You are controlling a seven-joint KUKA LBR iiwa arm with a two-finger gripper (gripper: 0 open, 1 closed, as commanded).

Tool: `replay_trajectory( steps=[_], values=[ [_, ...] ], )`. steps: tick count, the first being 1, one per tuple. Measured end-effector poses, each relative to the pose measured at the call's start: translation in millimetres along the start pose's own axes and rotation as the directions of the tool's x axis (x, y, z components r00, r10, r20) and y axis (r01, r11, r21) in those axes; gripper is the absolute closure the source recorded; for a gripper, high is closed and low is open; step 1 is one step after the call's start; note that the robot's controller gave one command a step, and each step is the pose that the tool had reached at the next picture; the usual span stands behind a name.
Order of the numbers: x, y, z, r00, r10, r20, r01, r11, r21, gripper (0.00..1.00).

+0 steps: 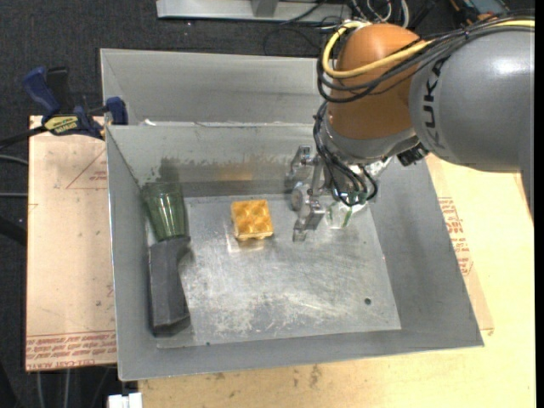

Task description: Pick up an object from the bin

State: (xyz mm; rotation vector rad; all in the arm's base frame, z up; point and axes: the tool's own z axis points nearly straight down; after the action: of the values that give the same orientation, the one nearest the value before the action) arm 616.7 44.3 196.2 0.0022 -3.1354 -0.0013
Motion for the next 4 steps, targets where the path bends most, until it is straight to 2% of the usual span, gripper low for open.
replay_trajectory(
  steps=[1, 2, 3, 4],
  values=[
    [-1.5, -0.2, -5.1, 1.000, 0.001, 0.008, -0.001, 1.000, 0.000, 0.00],
    [-8.9, 18.6, 38.1, 0.993, -0.119, 0.012, 0.119, 0.993, 0.001, 0.00],
    [-16.4, 37.1, 46.3, 0.915, -0.403, 0.006, 0.403, 0.915, 0.002, 0.00],
    [-20.6, 40.4, 58.6, 0.962, -0.273, 0.009, 0.273, 0.962, 0.001, 0.00]
  ],
)
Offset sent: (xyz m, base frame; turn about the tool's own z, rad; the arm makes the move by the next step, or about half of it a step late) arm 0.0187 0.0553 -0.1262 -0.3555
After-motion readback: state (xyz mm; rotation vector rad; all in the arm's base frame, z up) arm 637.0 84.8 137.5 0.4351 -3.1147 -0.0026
